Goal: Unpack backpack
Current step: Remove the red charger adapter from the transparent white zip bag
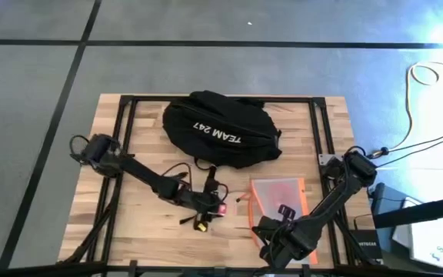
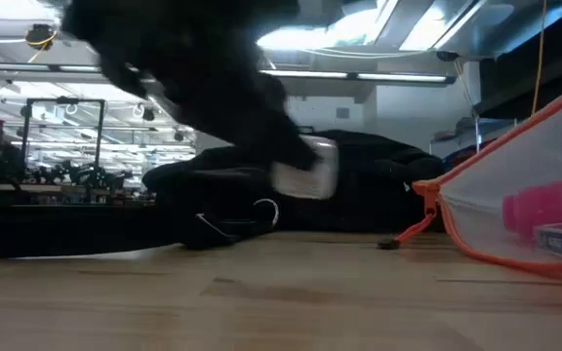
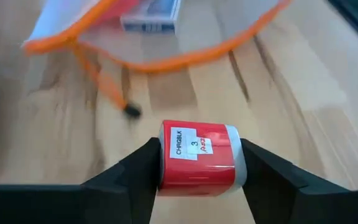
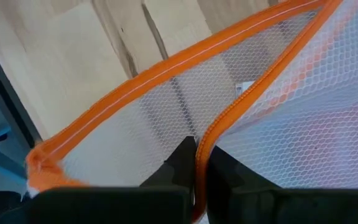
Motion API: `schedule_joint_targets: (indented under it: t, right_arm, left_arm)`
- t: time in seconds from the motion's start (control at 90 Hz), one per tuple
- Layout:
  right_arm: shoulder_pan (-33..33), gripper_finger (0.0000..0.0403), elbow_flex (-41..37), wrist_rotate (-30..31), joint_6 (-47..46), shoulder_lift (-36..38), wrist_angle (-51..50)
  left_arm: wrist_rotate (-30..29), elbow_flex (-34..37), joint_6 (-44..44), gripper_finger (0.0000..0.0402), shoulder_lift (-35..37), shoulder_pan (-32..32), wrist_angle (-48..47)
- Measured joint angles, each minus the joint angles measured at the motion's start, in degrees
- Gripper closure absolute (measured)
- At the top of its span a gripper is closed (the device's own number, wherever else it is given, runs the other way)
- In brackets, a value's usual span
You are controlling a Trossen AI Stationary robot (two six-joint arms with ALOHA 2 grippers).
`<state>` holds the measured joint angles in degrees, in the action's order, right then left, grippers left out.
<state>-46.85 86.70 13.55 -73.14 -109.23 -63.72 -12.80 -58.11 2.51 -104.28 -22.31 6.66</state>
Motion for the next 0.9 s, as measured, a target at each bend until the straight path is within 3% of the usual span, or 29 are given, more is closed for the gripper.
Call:
schedule_joint_targets:
  t: [0.233,0.4,0.489,0.644,0.9]
  right_arm:
    - [0.00,0.0403,0.00,0.90,0.00,0.00,0.09]
    - [0.00,0.0403,0.00,1.02,0.00,0.00,0.23]
    - [0.00,0.0403,0.00,1.04,0.03,0.00,0.23]
    - [0.00,0.0403,0.00,1.04,0.15,0.00,0.27]
    - [0.00,0.0403,0.00,1.99,0.17,0.00,0.26]
  left_arm:
    - [-1.90,-0.07,4.03,0.0219,9.20,-0.30,-25.73]
    - [-8.40,0.80,8.05,0.0219,10.68,-0.35,-39.91]
    - [-11.43,4.02,8.28,0.0219,11.54,-0.47,-38.55]
    - [-11.64,10.89,9.74,0.0219,15.59,-0.59,-31.64]
    - [-11.40,22.57,15.57,0.0219,27.59,-0.74,-23.38]
